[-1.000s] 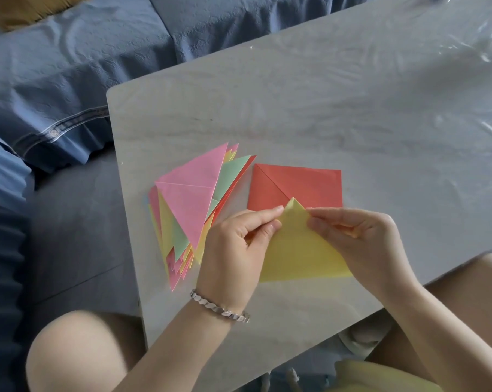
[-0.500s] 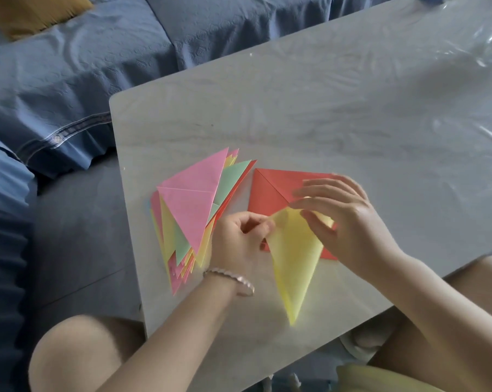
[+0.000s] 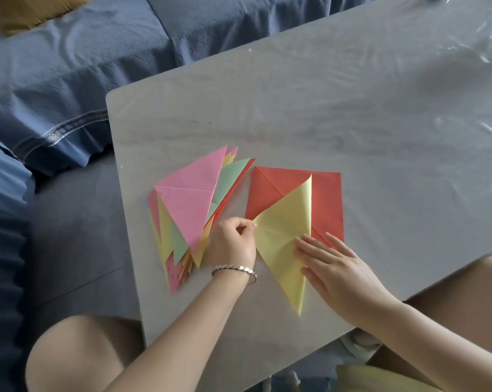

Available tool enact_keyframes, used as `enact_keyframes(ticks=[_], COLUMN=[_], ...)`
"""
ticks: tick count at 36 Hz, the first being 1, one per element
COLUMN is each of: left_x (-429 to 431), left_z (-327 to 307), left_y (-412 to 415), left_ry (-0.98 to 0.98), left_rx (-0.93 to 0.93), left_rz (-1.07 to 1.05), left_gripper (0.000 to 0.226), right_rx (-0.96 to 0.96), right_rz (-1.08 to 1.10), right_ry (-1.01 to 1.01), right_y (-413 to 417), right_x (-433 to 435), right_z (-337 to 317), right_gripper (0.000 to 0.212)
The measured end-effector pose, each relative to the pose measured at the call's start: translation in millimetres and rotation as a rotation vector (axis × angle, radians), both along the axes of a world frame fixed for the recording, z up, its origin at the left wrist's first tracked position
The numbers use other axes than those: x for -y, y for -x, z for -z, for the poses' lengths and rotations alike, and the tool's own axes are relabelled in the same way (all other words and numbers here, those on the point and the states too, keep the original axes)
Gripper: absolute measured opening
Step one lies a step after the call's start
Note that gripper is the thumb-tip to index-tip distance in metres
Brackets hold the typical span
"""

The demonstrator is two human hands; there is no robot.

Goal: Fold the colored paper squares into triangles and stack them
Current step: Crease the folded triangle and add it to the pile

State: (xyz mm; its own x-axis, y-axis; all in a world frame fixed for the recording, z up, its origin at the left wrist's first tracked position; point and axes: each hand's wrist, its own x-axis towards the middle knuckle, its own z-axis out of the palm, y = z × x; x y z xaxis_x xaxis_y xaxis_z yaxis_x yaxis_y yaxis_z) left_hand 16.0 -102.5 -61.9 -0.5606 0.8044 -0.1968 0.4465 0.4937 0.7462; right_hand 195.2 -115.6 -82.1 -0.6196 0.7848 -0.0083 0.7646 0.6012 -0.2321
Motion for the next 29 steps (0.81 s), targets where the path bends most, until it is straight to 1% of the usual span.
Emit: enact_keyframes(ticks=[4, 8, 12, 19, 24, 29], left_x=[-1, -1, 0, -1, -1, -3], left_z=[2, 2, 1, 1, 1, 0], left_y=[1, 1, 1, 3, 2, 3], left_ry=[0.007, 0.003, 0.009, 0.009, 0.016, 0.022], left_rx=[-0.001, 0.003, 0.003, -0.001, 0.011, 0.040], left_rz=[0.000, 0.003, 0.002, 0.003, -0.004, -0.014], left_gripper=[0.007, 0.008, 0.007, 0.007, 0.007, 0.007], right_rx=[0.027, -0.011, -0.048, -0.053, -0.005, 0.060], right_rz=[0.067, 0.140, 0.219, 0.265, 0.282, 0.284], right_ry=[-0.064, -0.124, -0.157, -0.048, 0.008, 0.087], right_y=[-1, 2, 3, 6, 8, 7], right_x=[-11, -28, -51, -84, -99, -96], right_z=[5, 6, 9, 4, -1, 2], right_gripper=[0.067, 0.068, 0.049, 0.036, 0.042, 0.055])
